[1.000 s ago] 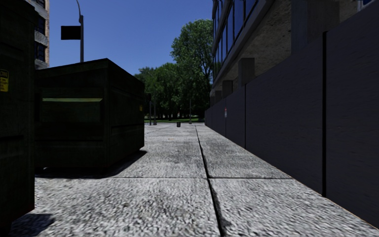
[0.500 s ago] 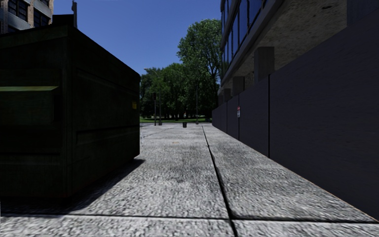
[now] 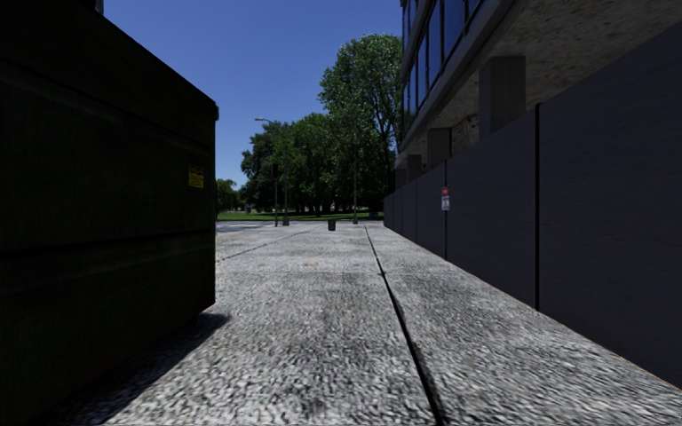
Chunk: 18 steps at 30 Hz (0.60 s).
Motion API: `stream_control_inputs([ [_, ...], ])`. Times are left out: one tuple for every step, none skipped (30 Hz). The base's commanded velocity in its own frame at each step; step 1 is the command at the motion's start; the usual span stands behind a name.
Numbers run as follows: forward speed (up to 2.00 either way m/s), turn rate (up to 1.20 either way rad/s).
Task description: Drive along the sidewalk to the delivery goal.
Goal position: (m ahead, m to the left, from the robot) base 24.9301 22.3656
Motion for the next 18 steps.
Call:
stream_control_inputs([
  [2.00, 0.00],
  [2.00, 0.00],
  [2.00, 0.00],
  [2.00, 0.00],
  [2.00, 0.00],
  [2.00, 0.00],
  [2.00, 0.00],
  [2.00, 0.00],
  [2.00, 0.00],
  [2.00, 0.00],
  [2.00, 0.00],
  [2.00, 0.13],
  [2.00, 0.13],
  [2.00, 0.18],
  [2.00, 0.19],
  [2.00, 0.22],
  [2.00, 0.22],
  [2.00, 0.25],
])
